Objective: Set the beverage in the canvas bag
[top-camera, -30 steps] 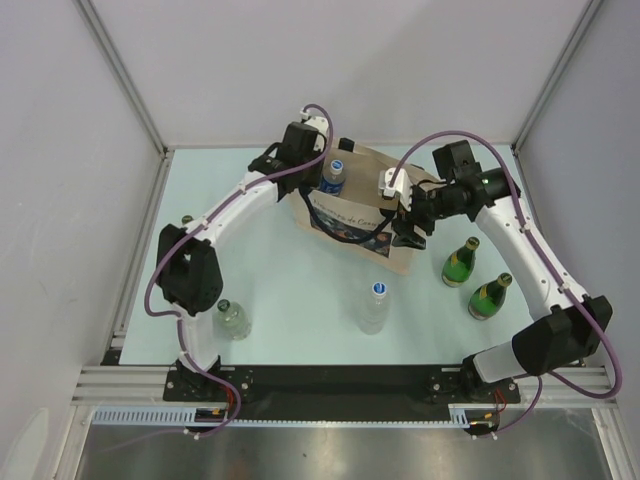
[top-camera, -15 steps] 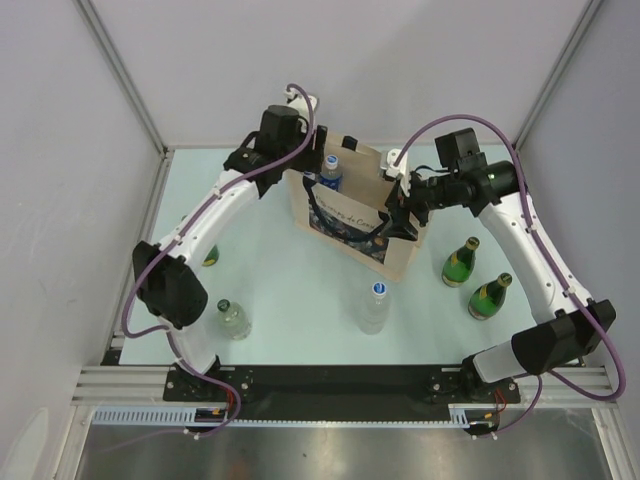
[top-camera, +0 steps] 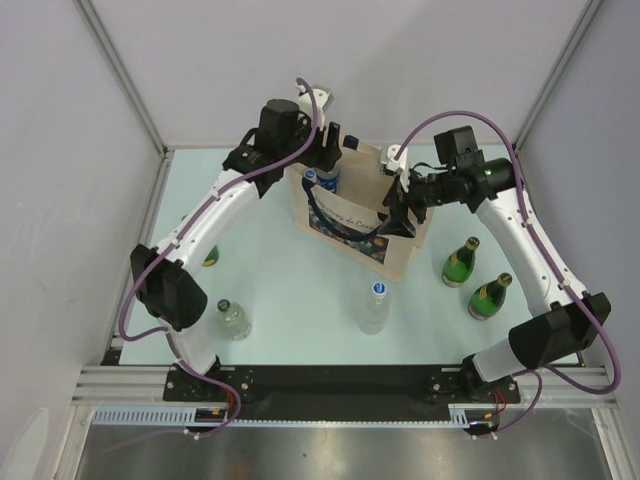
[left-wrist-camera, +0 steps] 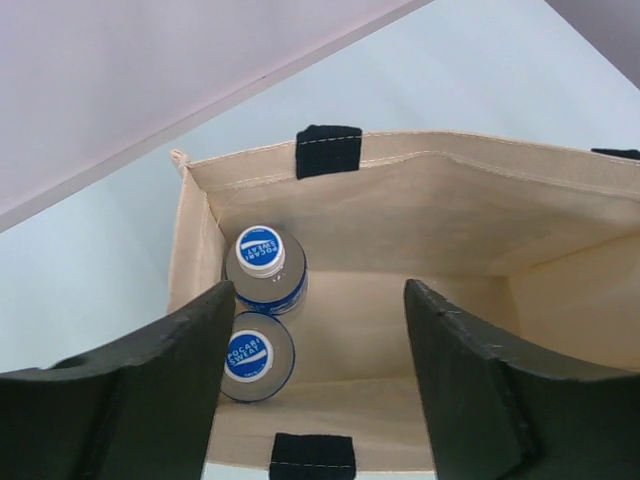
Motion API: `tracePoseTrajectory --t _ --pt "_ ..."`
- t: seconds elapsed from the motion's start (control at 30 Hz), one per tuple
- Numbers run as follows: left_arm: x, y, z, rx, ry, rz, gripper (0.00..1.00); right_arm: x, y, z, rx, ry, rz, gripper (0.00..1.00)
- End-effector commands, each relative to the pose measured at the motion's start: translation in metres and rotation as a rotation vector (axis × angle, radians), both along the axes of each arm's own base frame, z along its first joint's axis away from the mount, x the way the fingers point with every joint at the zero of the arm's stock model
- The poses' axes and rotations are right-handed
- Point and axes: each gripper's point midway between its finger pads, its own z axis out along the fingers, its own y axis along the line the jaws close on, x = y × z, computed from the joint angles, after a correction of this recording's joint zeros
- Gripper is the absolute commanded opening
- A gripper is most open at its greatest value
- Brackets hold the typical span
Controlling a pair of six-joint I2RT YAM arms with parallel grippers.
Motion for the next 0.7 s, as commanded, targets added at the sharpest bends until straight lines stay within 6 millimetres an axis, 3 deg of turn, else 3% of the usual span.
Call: tracePoseTrajectory --t 0.0,0.1,0.13,0.17,0.2,0.27,0.3,0.33,0.4,0.43,0.57,0.67 --pt "-0.001 0.011 0.044 -0.016 -0.109 0.040 0.77 -0.032 0.005 0.019 0.056 -0.018 0.148 0.77" --pt "-0.012 0.025 0.068 -0.035 -0.163 0.080 0.88 -0.061 0.006 0.016 0.065 -0.035 0.289 0.77" --pt "-0.016 0.029 0.064 -0.029 -0.157 0.086 0.91 -0.067 0.007 0.013 0.063 -0.090 0.363 0.77" --pt "-0.027 0.036 0.081 -0.050 -0.191 0.090 0.95 -0.083 0.005 0.009 0.069 -0.049 0.401 0.77" --pt "-0.031 0.039 0.085 -0.059 -0.205 0.092 1.00 -0.090 0.006 0.002 0.066 -0.036 0.430 0.77" --pt "-0.040 0.048 0.079 -0.057 -0.201 0.098 1.00 -0.101 0.007 -0.003 0.058 -0.041 0.470 0.77" --pt "-0.051 0.055 0.090 -0.078 -0.220 0.104 1.00 -0.106 0.007 -0.009 0.050 -0.029 0.483 0.78" --pt "-0.054 0.060 0.080 -0.081 -0.194 0.116 1.00 -0.110 0.006 -0.013 0.040 -0.022 0.495 0.78" --pt "-0.069 0.069 0.086 -0.102 -0.208 0.122 1.00 -0.115 0.006 -0.020 0.018 -0.030 0.529 0.77" --pt "-0.070 0.077 0.074 -0.090 -0.186 0.157 1.00 -0.120 0.005 -0.025 0.008 -0.015 0.541 0.77" --pt "-0.089 0.095 0.068 -0.116 -0.190 0.206 1.00 -0.131 0.005 -0.044 -0.034 0.014 0.581 0.77" --pt "-0.102 0.107 0.063 -0.133 -0.188 0.234 1.00 -0.128 0.006 -0.058 -0.060 0.034 0.565 0.76"
